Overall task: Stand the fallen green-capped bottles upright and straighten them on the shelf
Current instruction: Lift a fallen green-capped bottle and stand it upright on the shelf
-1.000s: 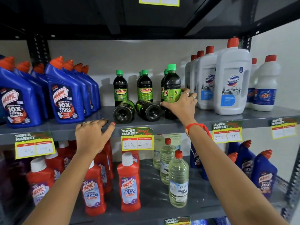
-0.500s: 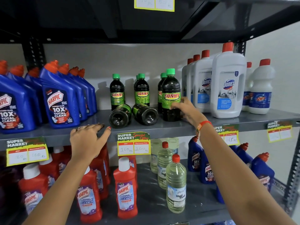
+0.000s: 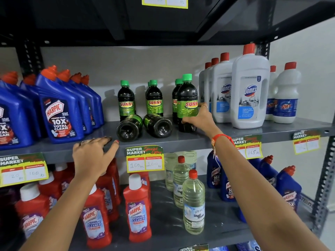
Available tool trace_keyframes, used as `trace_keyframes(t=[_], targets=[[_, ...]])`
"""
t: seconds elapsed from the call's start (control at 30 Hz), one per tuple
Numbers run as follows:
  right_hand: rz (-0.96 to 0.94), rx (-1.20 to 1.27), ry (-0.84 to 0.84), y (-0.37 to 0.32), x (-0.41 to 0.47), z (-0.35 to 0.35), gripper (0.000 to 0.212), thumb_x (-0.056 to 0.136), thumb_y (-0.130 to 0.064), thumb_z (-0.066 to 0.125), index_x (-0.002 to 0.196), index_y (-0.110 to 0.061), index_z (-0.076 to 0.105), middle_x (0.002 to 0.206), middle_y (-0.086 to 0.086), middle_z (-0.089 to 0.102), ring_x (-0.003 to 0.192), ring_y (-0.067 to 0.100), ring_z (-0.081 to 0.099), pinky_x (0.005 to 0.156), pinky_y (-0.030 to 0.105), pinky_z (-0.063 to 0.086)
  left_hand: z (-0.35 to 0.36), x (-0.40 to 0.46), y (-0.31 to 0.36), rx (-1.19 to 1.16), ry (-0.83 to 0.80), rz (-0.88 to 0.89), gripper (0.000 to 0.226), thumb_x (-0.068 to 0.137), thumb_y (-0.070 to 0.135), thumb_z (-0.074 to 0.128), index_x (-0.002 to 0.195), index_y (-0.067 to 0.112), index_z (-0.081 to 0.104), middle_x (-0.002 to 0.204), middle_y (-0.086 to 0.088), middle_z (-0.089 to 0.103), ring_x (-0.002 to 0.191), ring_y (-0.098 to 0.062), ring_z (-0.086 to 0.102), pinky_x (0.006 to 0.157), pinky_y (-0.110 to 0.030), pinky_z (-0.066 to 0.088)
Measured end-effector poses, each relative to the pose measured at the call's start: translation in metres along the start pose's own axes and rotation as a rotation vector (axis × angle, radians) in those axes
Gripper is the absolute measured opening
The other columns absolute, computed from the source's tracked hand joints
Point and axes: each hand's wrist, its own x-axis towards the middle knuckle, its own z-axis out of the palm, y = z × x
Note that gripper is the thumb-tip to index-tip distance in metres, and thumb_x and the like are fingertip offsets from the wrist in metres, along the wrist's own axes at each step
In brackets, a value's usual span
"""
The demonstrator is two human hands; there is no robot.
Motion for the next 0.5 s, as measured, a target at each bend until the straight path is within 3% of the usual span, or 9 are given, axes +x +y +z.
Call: trace_keyframes(t=[0.1, 0.2, 0.23, 0.33, 0.4, 0.5], targets=[[-0.094, -0.083, 0.164, -0.005, -0.008, 0.005, 0.089, 0.061, -0.031, 0.084, 0.131, -0.004, 0.036, 0.132, 0.016, 0.045, 0.126, 0.031, 0.043, 0.105, 0.039, 0.039, 0.0, 0.0, 0.001, -0.009, 0.0, -0.005, 0.064, 0.082, 0.058, 0.031, 0.094, 0.013, 0.074, 0.089, -0.011, 0.074, 0.084, -0.031, 0.066, 0.079, -0.043, 0.04], [-0.301, -0.061, 0.467, -0.024, -0.022, 0.014, 0.073, 0.062, -0.033, 0.078, 0.122, -0.008, 0.045, 0.119, 0.011, 0.047, 0.112, 0.029, 0.047, 0.093, 0.037, 0.042, -0.002, 0.0, 0.003, -0.016, 0.011, -0.016, 0.063, 0.081, 0.057, 0.031, 0.092, 0.013, 0.075, 0.088, -0.012, 0.074, 0.083, -0.031, 0.066, 0.078, -0.043, 0.04], [-0.392, -0.049, 0.497, -0.034, -0.026, 0.017, 0.065, 0.063, -0.032, 0.075, 0.118, -0.01, 0.048, 0.11, 0.007, 0.049, 0.105, 0.027, 0.05, 0.087, 0.036, 0.044, -0.002, -0.001, 0.003, -0.018, 0.013, -0.019, 0.063, 0.081, 0.057, 0.031, 0.092, 0.013, 0.075, 0.087, -0.012, 0.074, 0.082, -0.031, 0.066, 0.078, -0.043, 0.04], [-0.528, -0.16, 0.259, -0.065, -0.03, 0.031, 0.055, 0.068, -0.031, 0.073, 0.115, -0.013, 0.051, 0.093, 0.003, 0.056, 0.095, 0.022, 0.055, 0.076, 0.035, 0.049, -0.004, 0.0, 0.004, -0.031, 0.007, -0.025, 0.063, 0.081, 0.057, 0.031, 0.094, 0.013, 0.075, 0.087, -0.011, 0.074, 0.082, -0.03, 0.066, 0.078, -0.041, 0.04], [-0.468, -0.347, 0.033, -0.081, -0.027, 0.043, 0.065, 0.071, -0.037, 0.073, 0.124, -0.01, 0.047, 0.101, 0.01, 0.063, 0.102, 0.026, 0.059, 0.081, 0.036, 0.052, -0.006, -0.001, 0.003, -0.038, 0.001, -0.023, 0.063, 0.081, 0.057, 0.031, 0.094, 0.013, 0.075, 0.087, -0.011, 0.074, 0.082, -0.03, 0.067, 0.078, -0.041, 0.04], [-0.236, -0.611, -0.235, -0.096, -0.022, 0.058, 0.079, 0.075, -0.047, 0.068, 0.134, -0.004, 0.038, 0.122, 0.015, 0.06, 0.115, 0.034, 0.056, 0.094, 0.041, 0.049, -0.008, -0.001, 0.003, -0.043, -0.011, -0.018, 0.063, 0.081, 0.056, 0.031, 0.094, 0.014, 0.075, 0.085, -0.011, 0.074, 0.079, -0.028, 0.067, 0.078, -0.04, 0.041]])
